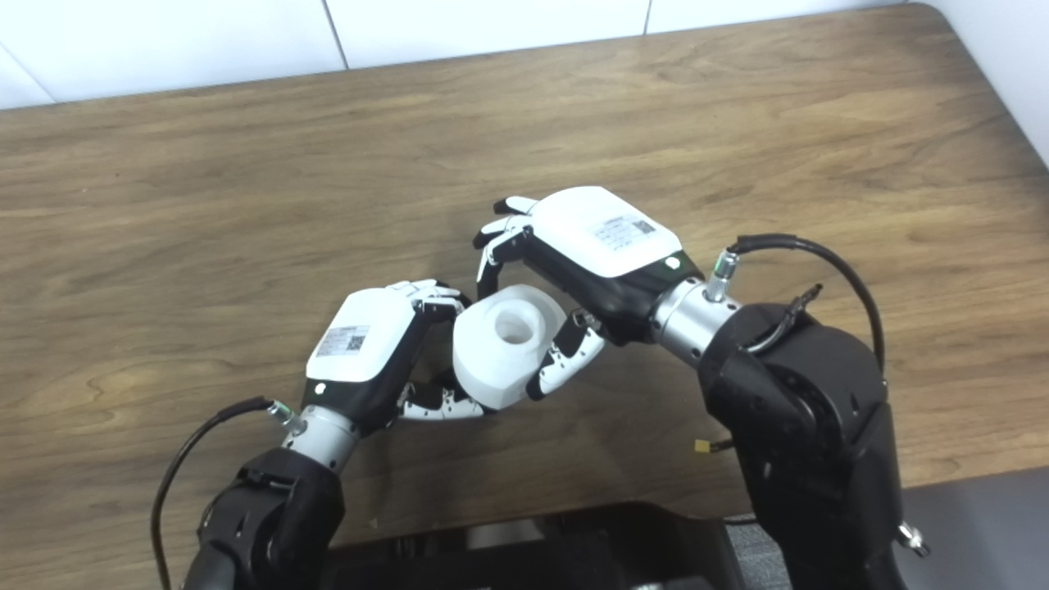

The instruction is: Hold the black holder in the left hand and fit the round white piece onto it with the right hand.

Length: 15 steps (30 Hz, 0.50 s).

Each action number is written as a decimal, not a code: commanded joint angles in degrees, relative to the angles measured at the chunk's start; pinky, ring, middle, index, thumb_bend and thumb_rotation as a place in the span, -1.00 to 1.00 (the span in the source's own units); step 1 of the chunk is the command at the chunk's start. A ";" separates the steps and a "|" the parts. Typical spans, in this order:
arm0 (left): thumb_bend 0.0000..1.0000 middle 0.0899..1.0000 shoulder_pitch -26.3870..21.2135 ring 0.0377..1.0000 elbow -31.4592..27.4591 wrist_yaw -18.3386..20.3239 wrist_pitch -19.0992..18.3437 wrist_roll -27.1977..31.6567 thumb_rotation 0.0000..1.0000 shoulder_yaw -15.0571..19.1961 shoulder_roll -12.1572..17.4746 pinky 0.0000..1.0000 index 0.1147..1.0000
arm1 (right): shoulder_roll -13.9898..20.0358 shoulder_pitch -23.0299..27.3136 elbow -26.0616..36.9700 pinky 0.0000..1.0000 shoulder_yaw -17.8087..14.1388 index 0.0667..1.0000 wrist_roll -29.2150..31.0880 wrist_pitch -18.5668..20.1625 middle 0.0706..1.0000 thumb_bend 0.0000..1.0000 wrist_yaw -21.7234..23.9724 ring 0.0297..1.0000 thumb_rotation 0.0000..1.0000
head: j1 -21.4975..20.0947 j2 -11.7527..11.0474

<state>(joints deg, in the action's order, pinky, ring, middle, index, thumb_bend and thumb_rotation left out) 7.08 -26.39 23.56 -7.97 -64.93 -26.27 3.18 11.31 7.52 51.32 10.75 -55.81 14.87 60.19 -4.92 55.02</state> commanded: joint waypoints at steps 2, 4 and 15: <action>0.03 0.50 -0.22 0.71 -0.48 0.90 -0.21 -1.05 -0.90 -0.28 -0.08 0.76 -0.15 | -0.87 1.22 0.70 0.79 0.04 -0.11 -0.17 -1.48 0.64 0.03 -2.08 0.87 -0.69 | -0.12 -0.04; 0.03 0.50 -0.24 0.70 -0.53 1.05 -0.27 -0.95 -0.90 -0.27 -0.10 0.77 -0.15 | -1.16 1.29 0.52 0.79 0.12 -0.11 -0.34 -1.71 0.65 0.03 -2.09 0.87 -0.69 | -0.01 0.02; 0.03 0.50 -0.15 0.71 -0.81 1.33 -0.28 -1.09 -0.90 -0.54 -0.14 0.77 -0.15 | -2.84 0.72 -0.06 0.79 1.20 -0.11 -1.99 -2.87 0.63 0.04 -3.11 0.86 -0.69 | 0.29 0.17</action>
<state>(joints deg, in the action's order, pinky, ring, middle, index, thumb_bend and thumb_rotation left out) 7.08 -26.40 23.75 -8.13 -64.97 -26.43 3.10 9.05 7.30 50.16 11.90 -57.63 13.33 58.99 -4.57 55.11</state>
